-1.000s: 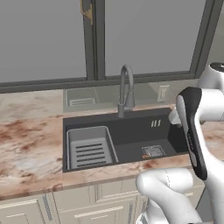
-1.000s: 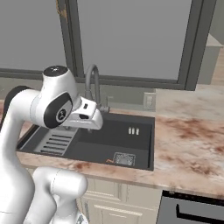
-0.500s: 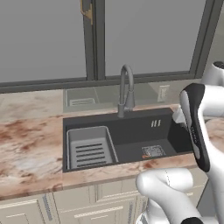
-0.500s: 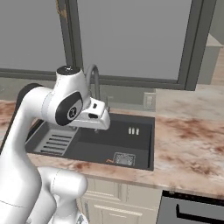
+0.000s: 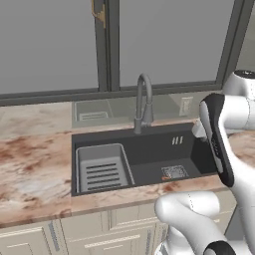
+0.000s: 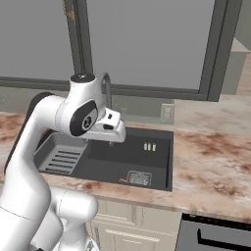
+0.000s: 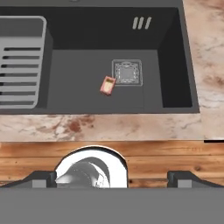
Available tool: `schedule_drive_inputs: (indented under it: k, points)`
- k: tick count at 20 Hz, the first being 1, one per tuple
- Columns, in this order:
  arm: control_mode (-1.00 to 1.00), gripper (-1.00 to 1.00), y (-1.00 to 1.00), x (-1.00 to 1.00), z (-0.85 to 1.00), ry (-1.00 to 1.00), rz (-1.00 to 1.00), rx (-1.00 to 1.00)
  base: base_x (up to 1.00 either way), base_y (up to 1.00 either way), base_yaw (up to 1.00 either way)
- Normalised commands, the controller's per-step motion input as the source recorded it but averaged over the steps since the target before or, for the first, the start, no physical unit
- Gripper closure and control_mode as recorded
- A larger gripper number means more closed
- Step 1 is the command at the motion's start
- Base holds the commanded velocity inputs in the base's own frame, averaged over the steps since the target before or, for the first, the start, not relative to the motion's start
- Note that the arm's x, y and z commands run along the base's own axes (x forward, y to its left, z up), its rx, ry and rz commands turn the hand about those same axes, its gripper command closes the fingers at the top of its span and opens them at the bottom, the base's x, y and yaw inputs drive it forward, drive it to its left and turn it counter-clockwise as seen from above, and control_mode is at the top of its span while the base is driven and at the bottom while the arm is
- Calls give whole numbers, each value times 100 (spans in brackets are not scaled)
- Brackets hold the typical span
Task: Pick up the bar soap and dish brush from the sink, and place them back in the cabinet, and close the cabinet doors.
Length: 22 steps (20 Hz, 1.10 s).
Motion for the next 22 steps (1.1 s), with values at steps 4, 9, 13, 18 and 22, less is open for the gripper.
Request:
schedule_drive_inputs:
  k: [4,9,13,18,22]
  points:
    - [-100,-100,-5,24,-17,0,0,0,0,0,0]
    - [-100,-100,-6,17,-16,0,0,0,0,0,0]
    - [-100,-100,-11,15,-19,0,0,0,0,0,0]
    - [-100,-100,-16,14,-21,0,0,0,0,0,0]
    - [-100,-100,-14,17,-20,0,0,0,0,0,0]
